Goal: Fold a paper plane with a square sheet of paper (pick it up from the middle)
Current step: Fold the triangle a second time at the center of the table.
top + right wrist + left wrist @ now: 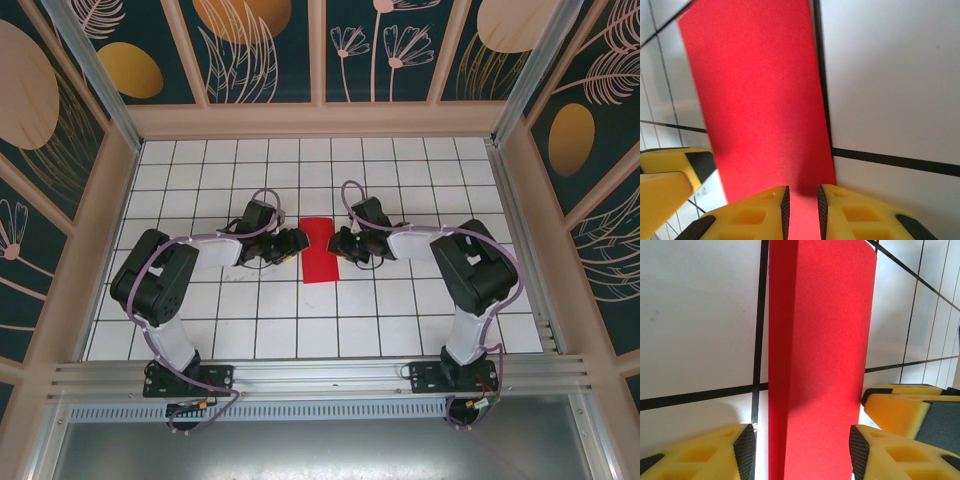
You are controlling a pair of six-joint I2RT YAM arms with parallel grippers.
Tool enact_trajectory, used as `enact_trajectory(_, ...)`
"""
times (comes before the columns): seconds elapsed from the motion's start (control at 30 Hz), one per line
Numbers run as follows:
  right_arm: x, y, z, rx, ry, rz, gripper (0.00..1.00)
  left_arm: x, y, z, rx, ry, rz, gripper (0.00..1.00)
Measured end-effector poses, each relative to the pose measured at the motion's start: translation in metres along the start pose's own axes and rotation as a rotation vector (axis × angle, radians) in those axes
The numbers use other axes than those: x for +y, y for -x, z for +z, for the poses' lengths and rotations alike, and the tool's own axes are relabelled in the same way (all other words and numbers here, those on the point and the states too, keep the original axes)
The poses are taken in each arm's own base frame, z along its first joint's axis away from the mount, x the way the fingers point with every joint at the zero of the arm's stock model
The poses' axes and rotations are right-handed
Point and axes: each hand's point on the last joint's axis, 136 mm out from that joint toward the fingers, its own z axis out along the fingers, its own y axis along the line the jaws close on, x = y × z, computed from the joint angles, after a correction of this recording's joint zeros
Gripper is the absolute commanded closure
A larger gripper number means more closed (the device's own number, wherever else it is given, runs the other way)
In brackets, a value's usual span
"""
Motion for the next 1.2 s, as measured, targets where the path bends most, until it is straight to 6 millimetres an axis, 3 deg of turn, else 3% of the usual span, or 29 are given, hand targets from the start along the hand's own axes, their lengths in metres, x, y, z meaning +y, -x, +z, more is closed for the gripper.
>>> enact_trajectory(0.67, -0.004, 0.000, 0.003, -0.005, 0.014, 0.025, 0.75, -0.007, -0.004, 0.009, 0.047, -0.073, -0.019, 0.45)
enact_trajectory(1.0, -0.004, 0.000, 0.003, 0.000, 0.037, 0.030, 0.75, -0.014, -0.004, 0.012, 0.064, -0.123, -0.033, 0.61)
enact_trajectory(1.2, -0.004, -0.001, 0.003, 0.001, 0.042, 0.033, 0.75, -0.019, -0.002, 0.012, 0.056, -0.141, -0.031, 0.56)
